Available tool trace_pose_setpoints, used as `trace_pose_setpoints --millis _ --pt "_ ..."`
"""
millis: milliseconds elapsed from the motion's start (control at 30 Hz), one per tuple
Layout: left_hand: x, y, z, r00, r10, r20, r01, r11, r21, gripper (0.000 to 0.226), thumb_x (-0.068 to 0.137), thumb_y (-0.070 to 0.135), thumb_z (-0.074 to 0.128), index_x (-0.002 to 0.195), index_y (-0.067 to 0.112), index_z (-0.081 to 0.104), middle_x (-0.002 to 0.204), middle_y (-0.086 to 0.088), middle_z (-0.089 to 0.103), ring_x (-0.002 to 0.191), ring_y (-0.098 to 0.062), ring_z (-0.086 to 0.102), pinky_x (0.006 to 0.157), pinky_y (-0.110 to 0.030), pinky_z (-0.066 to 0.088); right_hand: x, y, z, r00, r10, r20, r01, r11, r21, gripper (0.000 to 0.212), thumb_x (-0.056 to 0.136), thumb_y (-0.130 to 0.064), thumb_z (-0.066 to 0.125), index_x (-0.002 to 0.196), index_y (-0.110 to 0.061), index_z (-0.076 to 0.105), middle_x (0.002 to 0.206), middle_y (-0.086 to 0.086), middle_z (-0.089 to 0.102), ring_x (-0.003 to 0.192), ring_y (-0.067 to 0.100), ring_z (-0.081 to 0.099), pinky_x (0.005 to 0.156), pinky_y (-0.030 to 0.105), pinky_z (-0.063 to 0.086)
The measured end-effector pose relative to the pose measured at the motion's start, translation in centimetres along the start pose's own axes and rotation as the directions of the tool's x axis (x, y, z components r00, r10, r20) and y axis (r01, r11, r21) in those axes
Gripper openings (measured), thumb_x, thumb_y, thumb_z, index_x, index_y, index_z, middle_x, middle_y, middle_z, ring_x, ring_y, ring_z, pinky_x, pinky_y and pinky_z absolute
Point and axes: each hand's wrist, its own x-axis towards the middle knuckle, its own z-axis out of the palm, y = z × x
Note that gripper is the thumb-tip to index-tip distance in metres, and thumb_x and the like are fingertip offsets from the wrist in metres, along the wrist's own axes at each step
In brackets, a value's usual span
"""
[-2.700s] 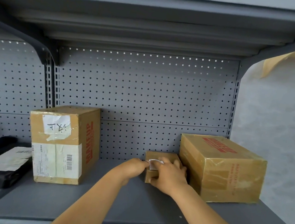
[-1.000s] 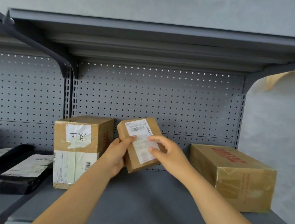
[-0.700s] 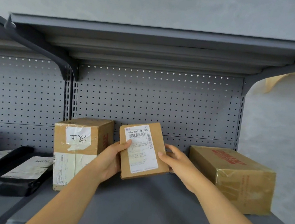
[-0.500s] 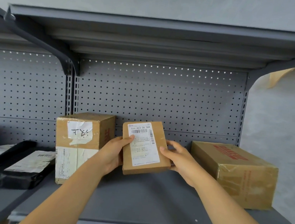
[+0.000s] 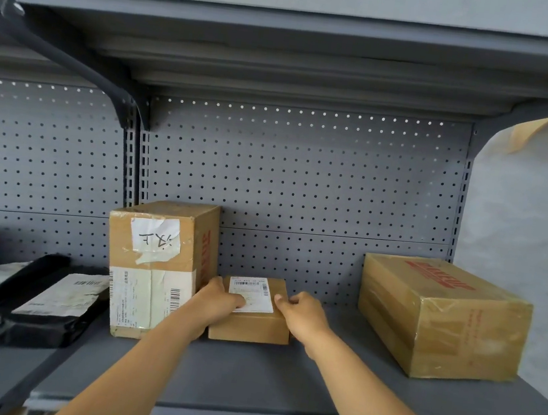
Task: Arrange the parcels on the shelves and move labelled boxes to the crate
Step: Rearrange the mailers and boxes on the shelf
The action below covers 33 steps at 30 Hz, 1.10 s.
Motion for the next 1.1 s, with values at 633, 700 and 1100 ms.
trace_pose_setpoints --millis 633,700,1100 --pt "-0.7 3.4 2.1 0.941 0.317 0.117 -0.337 0.853 0.399 0.055 0.097 0.023 0.054 0.149 0.009 0.040 0.155 -0.013 0.035 0.141 -0.028 0.036 0.110 -0.031 0.032 -3.5 -1.0 -6.5 0.933 -0.361 -0.014 0.302 0.801 -0.517 0.062 0.099 -0.041 0.049 0.153 -0.019 0.026 0.154 0.007 0.029 0.134 0.029 0.043 0.108 0.042 0.040" --pt "-1.5 5.0 3.7 0.933 0.337 0.125 -0.359 0.865 0.351 0.043 0.097 0.024 0.054 0.138 0.014 0.052 0.143 -0.009 0.047 0.130 -0.023 0.048 0.101 -0.028 0.039 -3.7 -1.5 -9.4 0.900 -0.435 -0.039 0.341 0.755 -0.561 0.058 0.098 -0.038 0.051 0.150 -0.019 0.032 0.149 0.006 0.035 0.126 0.027 0.049 0.103 0.038 0.043" --pt "-5.0 16.1 15.8 0.968 0.234 0.089 -0.237 0.971 0.027 0.048 0.101 0.049 0.042 0.137 0.018 0.046 0.114 0.004 0.053 0.108 -0.021 0.051 0.090 -0.033 0.037 -1.6 5.9 -28.6 0.874 -0.429 -0.228 0.274 0.823 -0.498 0.041 0.097 -0.032 0.053 0.135 -0.017 0.052 0.139 0.006 0.048 0.124 0.024 0.050 0.102 0.036 0.043"
